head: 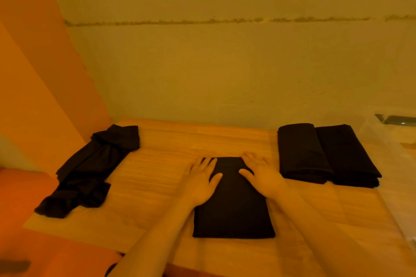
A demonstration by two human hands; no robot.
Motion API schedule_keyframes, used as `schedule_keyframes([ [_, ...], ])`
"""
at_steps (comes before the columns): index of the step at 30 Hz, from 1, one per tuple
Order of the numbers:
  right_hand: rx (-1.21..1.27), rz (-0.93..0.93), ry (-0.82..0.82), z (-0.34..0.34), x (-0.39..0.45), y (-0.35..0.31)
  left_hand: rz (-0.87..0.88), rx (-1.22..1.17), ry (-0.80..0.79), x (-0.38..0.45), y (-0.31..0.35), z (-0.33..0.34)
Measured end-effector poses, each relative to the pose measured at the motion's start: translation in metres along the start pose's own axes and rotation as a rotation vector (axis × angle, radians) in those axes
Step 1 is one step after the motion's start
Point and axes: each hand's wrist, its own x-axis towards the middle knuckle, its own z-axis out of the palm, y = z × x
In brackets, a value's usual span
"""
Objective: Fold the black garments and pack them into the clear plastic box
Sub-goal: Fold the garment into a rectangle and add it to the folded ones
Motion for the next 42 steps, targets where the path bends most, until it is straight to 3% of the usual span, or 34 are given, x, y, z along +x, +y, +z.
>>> schedule_keyframes([
  [3,0.062,-0.018,0.034,-0.009,-0.019,-0.002,-0.007,0.019,-0.011,-0.016,-0.007,-0.008],
  [6,0.243,-0.185,0.123,-0.009,-0.066,-0.007,0.224,-0.062,0.037,-0.069,-0.008,-0.015],
  [10,0.169,-0.32,-0.141,0.002,-0.124,-0.015,0.307,-0.177,-0.151,-0.125,-0.008,-0.006],
  [12,0.111,-0.316,-0.183,0.01,-0.132,-0.015,0.263,-0.194,-0.131,-0.132,-0.011,0.0],
  [18,0.086,-0.272,0.025,0.03,-0.127,-0.006,0.201,-0.118,0.048,-0.13,-0.013,0.006],
  [22,0.237,-0.159,0.084,0.025,-0.136,-0.009,0.169,-0.292,0.204,-0.132,-0.018,0.012],
  [25,0.39,-0.076,0.108,0.013,-0.136,-0.015,0.102,-0.429,0.226,-0.132,-0.007,0.004],
  [29,0.584,0.009,0.272,-0.002,-0.106,-0.016,0.0,-0.715,0.307,-0.107,0.012,-0.02],
  [32,0.693,0.097,0.377,-0.016,-0.078,-0.018,-0.149,-0.792,0.35,-0.067,0.017,-0.033],
  [35,0.663,0.146,0.425,-0.021,-0.056,-0.016,-0.241,-0.852,0.334,-0.033,0.019,-0.041],
  [39,0.607,0.174,0.459,-0.018,-0.036,-0.01,-0.288,-1.274,0.141,-0.018,0.017,-0.039],
  [42,0.562,0.21,0.419,-0.008,-0.025,-0.006,-0.326,-1.105,0.186,-0.01,0.012,-0.024],
])
